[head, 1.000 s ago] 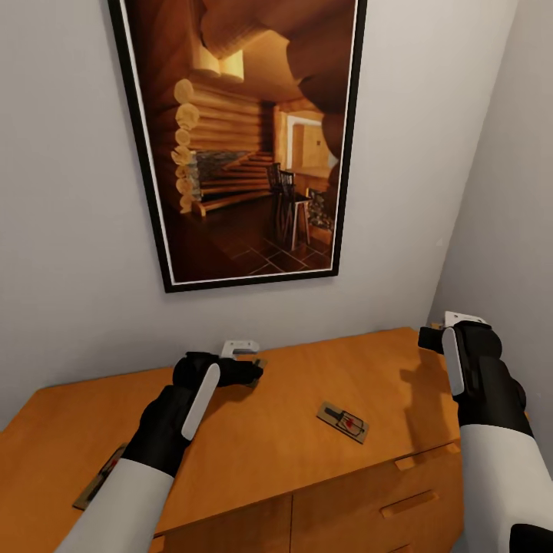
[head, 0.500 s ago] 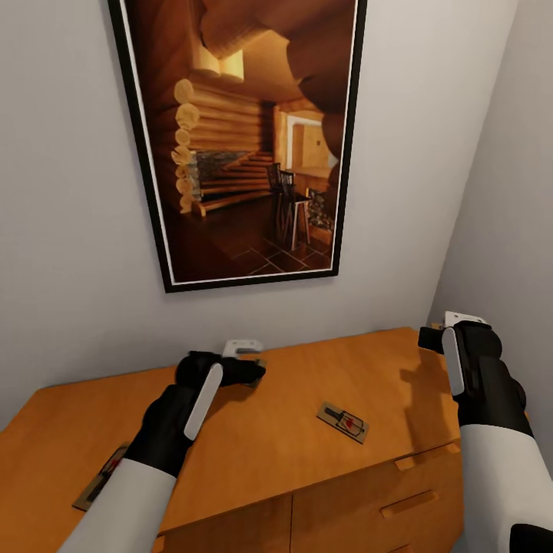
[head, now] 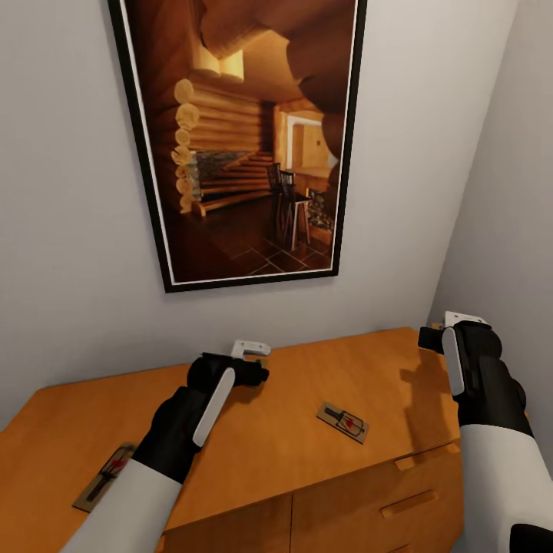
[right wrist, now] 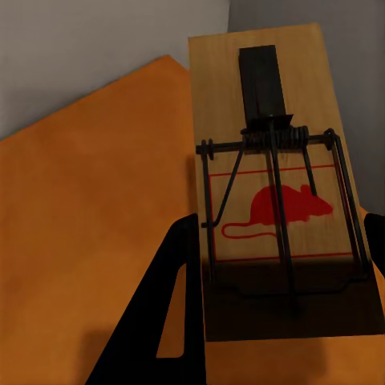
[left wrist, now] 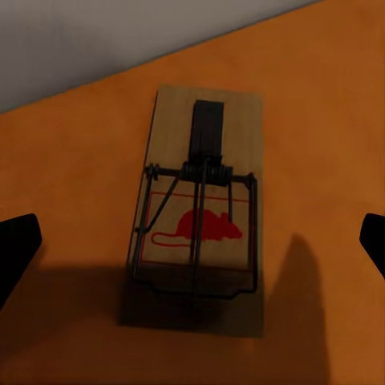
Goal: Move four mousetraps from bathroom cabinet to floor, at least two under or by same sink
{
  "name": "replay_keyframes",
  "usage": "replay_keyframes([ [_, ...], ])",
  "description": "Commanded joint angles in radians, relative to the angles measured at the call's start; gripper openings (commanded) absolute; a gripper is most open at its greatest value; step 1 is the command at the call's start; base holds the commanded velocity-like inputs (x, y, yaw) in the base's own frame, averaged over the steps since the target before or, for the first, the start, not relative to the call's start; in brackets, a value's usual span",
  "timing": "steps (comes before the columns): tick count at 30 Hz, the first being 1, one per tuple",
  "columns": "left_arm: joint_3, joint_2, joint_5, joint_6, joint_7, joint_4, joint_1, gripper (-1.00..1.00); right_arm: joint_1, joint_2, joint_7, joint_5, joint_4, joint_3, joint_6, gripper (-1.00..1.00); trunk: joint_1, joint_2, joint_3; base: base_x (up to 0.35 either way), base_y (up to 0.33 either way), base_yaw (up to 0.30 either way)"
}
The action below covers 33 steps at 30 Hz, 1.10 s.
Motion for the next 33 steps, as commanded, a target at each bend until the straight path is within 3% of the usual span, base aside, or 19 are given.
replay_keyframes([
  [1, -0.006, 0.0, 0.011, 0.003, 0.019, -0.001, -0.001, 1.0, -0.001, 0.0, -0.004, -0.004, -0.001, 0.0, 0.004, -1.0, 0.0, -0.001, -0.001, 0.0, 0.0, 0.0],
  [9, -0.028, -0.001, 0.011, 0.003, 0.053, -0.001, -0.001, 1.0, -0.001, 0.0, -0.004, -0.004, -0.001, 0.0, 0.004, -1.0, 0.0, -0.001, -0.001, 0.0, 0.0, 0.0],
  [33, -0.031, -0.001, 0.009, 0.003, 0.061, 0.003, -0.001, 1.0, -0.001, 0.0, -0.004, -0.004, -0.001, 0.0, 0.004, -1.0, 0.0, -0.001, -0.001, 0.0, 0.0, 0.0],
])
